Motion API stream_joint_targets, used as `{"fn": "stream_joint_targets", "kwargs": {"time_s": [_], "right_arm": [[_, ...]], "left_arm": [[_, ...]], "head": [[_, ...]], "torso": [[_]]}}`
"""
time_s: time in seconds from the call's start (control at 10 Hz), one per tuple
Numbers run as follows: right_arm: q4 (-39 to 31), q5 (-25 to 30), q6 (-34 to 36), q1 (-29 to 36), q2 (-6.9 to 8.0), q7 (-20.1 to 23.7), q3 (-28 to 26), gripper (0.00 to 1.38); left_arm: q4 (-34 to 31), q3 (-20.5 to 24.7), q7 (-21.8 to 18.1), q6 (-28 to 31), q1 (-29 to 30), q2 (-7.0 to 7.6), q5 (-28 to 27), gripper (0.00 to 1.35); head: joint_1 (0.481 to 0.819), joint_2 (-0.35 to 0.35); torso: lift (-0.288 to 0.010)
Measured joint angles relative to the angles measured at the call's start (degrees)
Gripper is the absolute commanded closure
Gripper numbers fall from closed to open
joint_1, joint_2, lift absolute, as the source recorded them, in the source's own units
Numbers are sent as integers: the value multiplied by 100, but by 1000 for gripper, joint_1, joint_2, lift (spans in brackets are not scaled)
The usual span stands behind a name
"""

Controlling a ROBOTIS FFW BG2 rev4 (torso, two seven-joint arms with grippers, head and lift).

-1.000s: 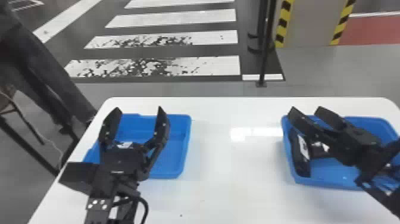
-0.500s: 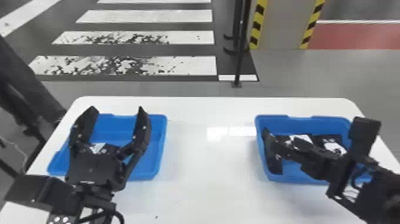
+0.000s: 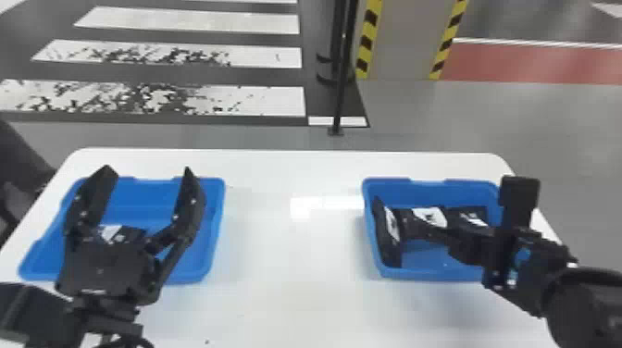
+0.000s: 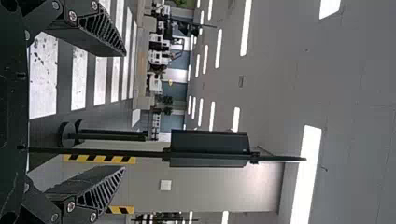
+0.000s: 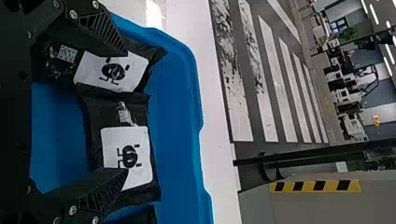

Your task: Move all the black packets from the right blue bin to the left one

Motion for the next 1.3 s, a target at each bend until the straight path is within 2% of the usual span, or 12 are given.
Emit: {"fn": "stream_joint_targets", "kwargs": {"time_s": [0.3, 0.7, 1.1, 1.2, 1.3], "right_arm": [[438, 190, -89, -292, -45, 139, -22, 162], [1039, 155, -397, -536, -106, 313, 107, 182], [1419, 78, -377, -726, -182, 379, 268, 306], [1431, 84, -232, -740, -188, 379, 286, 415], [1443, 100, -86, -758, -192, 378, 289, 730]], "left_arm": [[0, -2, -16, -15, -12, 4, 0, 183], [14, -8, -22, -30, -20, 3, -58, 183], [14, -8, -26, -64, -13, 0, -105, 183], [21, -8, -26, -79, -15, 0, -110, 183], [34, -3, -26, -96, -22, 0, -110, 183]], "head": [[695, -114], [695, -115], [695, -109], [695, -107], [695, -107]], "torso": [[-140], [-140], [-140], [-140], [-140]]}}
